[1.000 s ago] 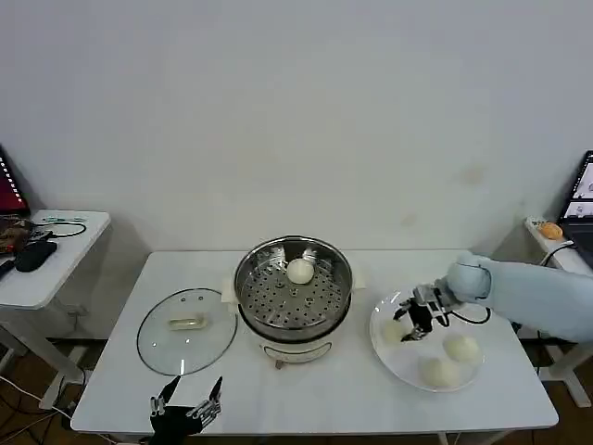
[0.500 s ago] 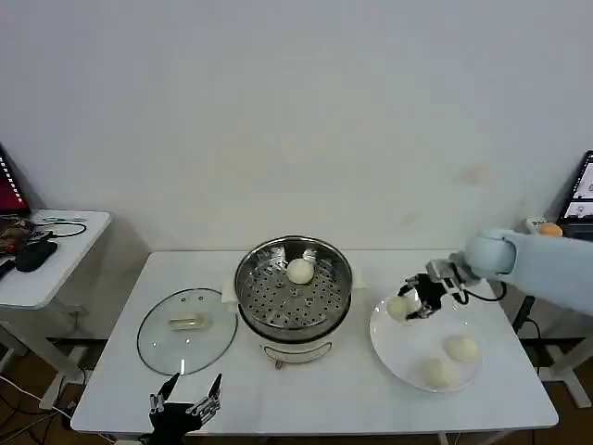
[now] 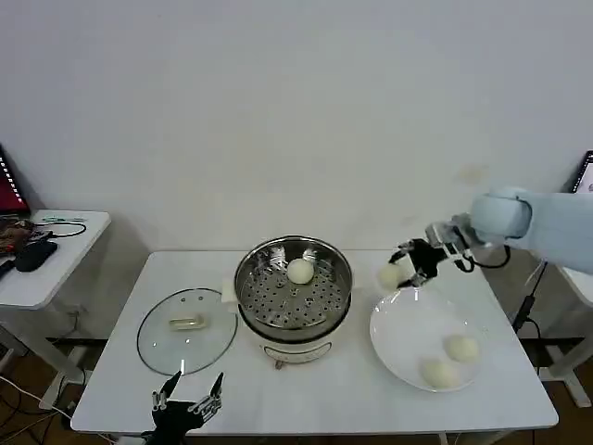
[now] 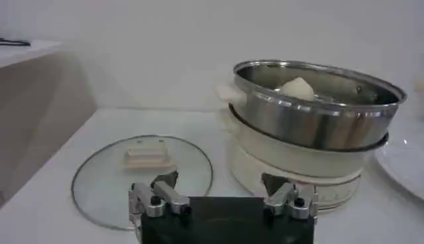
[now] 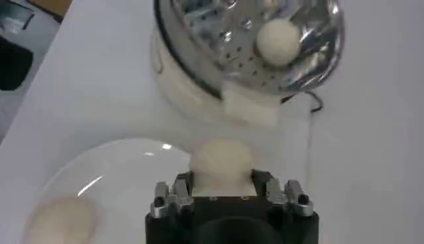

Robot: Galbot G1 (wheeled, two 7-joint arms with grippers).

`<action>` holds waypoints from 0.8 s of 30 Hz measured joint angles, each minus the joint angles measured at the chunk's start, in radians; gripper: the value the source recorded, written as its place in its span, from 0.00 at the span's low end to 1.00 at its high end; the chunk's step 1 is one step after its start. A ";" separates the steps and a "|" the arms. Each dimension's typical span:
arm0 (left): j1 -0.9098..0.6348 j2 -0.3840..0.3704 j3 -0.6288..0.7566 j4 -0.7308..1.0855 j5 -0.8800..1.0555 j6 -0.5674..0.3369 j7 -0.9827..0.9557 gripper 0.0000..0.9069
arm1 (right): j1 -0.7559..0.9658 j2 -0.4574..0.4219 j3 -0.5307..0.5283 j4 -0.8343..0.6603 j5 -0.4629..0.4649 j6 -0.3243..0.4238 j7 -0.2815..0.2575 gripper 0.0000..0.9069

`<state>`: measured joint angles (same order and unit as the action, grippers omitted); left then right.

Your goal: Take steamed baozi put them in steamer then cover it.

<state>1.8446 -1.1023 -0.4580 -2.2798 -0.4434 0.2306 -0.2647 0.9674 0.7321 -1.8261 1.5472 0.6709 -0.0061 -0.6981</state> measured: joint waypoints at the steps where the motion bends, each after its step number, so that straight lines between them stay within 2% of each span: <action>1: 0.000 0.001 0.000 0.001 0.000 0.000 0.000 1.00 | 0.004 0.008 0.001 0.006 0.011 -0.005 0.005 0.68; 14: 0.000 0.012 0.010 0.004 0.006 -0.003 -0.002 1.00 | 0.039 0.140 0.011 0.027 0.167 -0.081 0.064 0.68; 24: -0.011 0.015 0.019 0.003 0.009 -0.003 -0.003 1.00 | 0.017 0.270 0.036 -0.016 0.277 -0.146 0.073 0.69</action>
<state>1.8332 -1.0869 -0.4392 -2.2766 -0.4341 0.2277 -0.2678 0.9839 1.0018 -1.7902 1.5314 0.9479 -0.1519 -0.6249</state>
